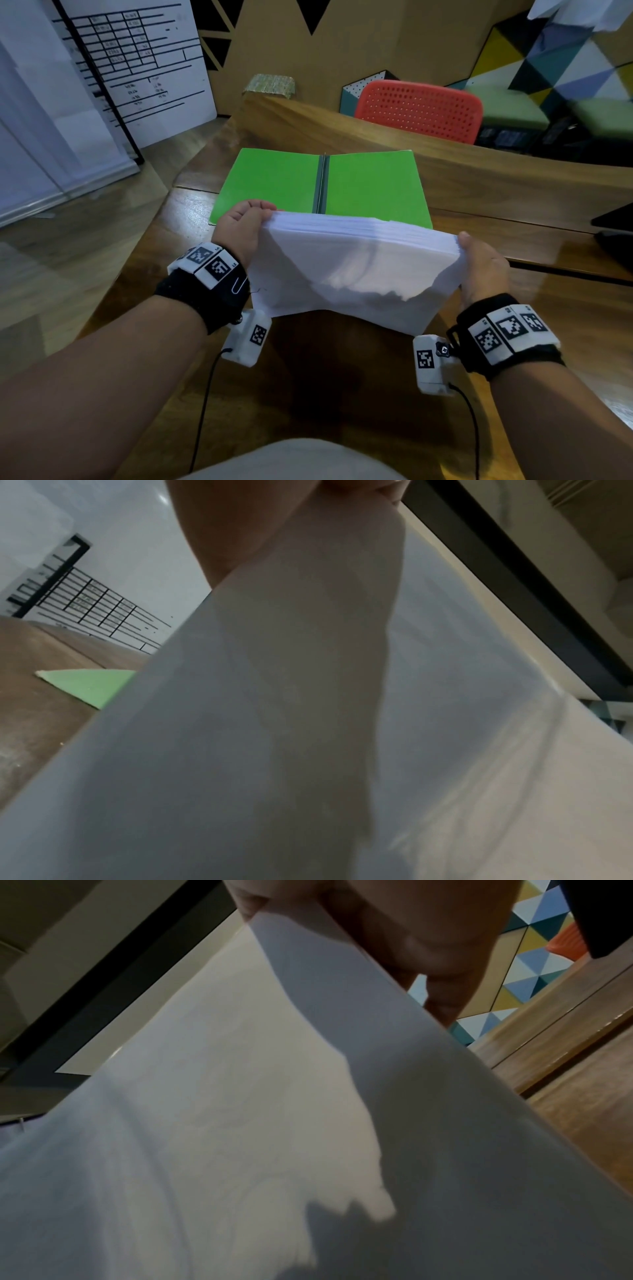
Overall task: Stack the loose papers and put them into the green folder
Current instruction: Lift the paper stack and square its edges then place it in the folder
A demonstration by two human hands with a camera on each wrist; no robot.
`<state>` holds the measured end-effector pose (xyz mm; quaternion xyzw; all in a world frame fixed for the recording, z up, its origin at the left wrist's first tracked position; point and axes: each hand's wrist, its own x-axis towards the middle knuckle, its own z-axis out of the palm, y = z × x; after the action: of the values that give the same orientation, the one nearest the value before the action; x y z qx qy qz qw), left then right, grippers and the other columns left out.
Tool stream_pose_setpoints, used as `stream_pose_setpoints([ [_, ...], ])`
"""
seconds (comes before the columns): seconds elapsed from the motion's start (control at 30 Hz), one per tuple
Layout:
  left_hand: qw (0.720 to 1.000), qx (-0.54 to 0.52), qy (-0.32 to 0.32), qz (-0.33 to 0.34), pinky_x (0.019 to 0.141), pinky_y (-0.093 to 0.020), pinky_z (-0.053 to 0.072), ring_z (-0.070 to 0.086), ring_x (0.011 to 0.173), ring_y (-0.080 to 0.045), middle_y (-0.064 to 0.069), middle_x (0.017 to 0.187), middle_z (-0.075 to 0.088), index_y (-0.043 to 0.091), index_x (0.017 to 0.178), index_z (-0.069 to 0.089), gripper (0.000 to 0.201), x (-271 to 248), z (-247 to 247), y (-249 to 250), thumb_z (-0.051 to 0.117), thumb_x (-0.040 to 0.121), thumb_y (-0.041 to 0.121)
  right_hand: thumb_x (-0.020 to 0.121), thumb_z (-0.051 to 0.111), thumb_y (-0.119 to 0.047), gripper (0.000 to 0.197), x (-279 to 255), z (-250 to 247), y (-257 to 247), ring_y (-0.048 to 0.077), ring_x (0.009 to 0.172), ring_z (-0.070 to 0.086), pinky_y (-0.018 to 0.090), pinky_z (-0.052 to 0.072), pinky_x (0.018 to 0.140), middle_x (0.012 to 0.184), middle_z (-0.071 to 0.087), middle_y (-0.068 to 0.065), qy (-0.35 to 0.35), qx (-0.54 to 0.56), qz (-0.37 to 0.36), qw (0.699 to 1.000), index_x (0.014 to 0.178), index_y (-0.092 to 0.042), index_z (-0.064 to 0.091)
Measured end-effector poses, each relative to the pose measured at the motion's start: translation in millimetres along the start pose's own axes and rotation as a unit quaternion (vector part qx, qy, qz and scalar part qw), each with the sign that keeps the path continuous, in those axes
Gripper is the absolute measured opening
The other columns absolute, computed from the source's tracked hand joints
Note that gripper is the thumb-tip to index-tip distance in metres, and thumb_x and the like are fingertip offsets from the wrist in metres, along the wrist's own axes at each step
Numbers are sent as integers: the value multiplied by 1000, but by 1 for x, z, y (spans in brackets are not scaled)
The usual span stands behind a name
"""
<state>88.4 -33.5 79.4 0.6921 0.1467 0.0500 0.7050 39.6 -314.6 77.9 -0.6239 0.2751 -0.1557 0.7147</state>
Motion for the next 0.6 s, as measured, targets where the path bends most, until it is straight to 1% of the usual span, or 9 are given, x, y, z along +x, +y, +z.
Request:
stream_pose_setpoints([
  [0.13, 999, -42, -12, -15, 58, -24, 43, 53, 63, -13, 2, 68, 63, 21, 62, 60, 27, -3, 0, 1, 52, 82, 5, 88, 56, -17, 20, -5, 1, 2, 15, 63, 46, 29, 38, 63, 68, 49, 3, -17, 24, -14, 999, 68, -17, 54],
  [0.23, 1000, -20, -7, -11, 65, -27, 38, 47, 67, -11, 8, 62, 58, 21, 64, 59, 25, -6, 1, 0, 53, 84, 6, 88, 58, -21, 18, -8, 0, 4, 19, 72, 51, 35, 42, 72, 72, 52, 0, -19, 8, -25, 999, 70, -22, 56],
  [0.3, 1000, -23, -2, -20, 73, -31, 41, 50, 72, -16, 3, 66, 58, 20, 65, 62, 22, -5, 0, -1, 54, 83, 11, 88, 58, -29, 18, -9, 0, 5, 20, 79, 52, 36, 43, 79, 74, 52, -1, -2, 11, -12, 1000, 71, -24, 57],
  [0.37, 999, -25, 5, -21, 78, -39, 42, 53, 78, -22, 1, 67, 59, 21, 61, 66, 25, -5, -1, -2, 54, 82, 17, 88, 58, -29, 18, -7, 0, 5, 16, 75, 48, 31, 40, 74, 70, 48, -2, 9, 10, -24, 1000, 74, -17, 60],
  [0.43, 1000, -21, 7, -8, 81, -42, 41, 52, 83, -23, 1, 69, 60, 23, 58, 67, 29, -3, -1, -4, 51, 82, 18, 88, 57, -25, 24, -6, 2, 4, 15, 71, 45, 29, 37, 70, 68, 45, -2, 11, 9, -31, 999, 88, -2, 63],
  [0.47, 1000, -23, 10, -1, 81, -42, 40, 52, 84, -23, 1, 70, 60, 23, 58, 66, 29, -2, 0, -4, 51, 82, 19, 88, 58, -28, 26, -6, 1, 4, 15, 72, 46, 29, 38, 72, 70, 46, -1, 0, 18, -32, 999, 91, -2, 62],
  [0.53, 1000, -11, 10, 10, 76, -39, 41, 52, 82, -23, -2, 70, 58, 26, 59, 67, 25, -6, -1, -3, 57, 77, 41, 78, 63, -50, 38, -6, -4, 6, 17, 76, 54, 31, 45, 73, 78, 55, 0, -55, 40, -28, 997, 90, -13, 58],
  [0.57, 1000, 1, -4, 16, 71, -36, 44, 54, 77, -22, -1, 69, 59, 29, 63, 67, 33, -10, -2, -2, 62, 65, 62, 63, 68, -63, 60, -4, -9, 10, 16, 78, 60, 31, 50, 73, 86, 60, 1, -91, 44, -25, 995, 97, -14, 57],
  [0.6, 999, 8, -34, 20, 66, -32, 48, 59, 71, -19, 2, 67, 61, 30, 70, 66, 53, -11, -5, -5, 65, 45, 77, 48, 73, -69, 83, -2, -13, 15, 15, 82, 65, 31, 54, 75, 93, 65, 1, -120, 43, -25, 992, 106, -14, 55],
])
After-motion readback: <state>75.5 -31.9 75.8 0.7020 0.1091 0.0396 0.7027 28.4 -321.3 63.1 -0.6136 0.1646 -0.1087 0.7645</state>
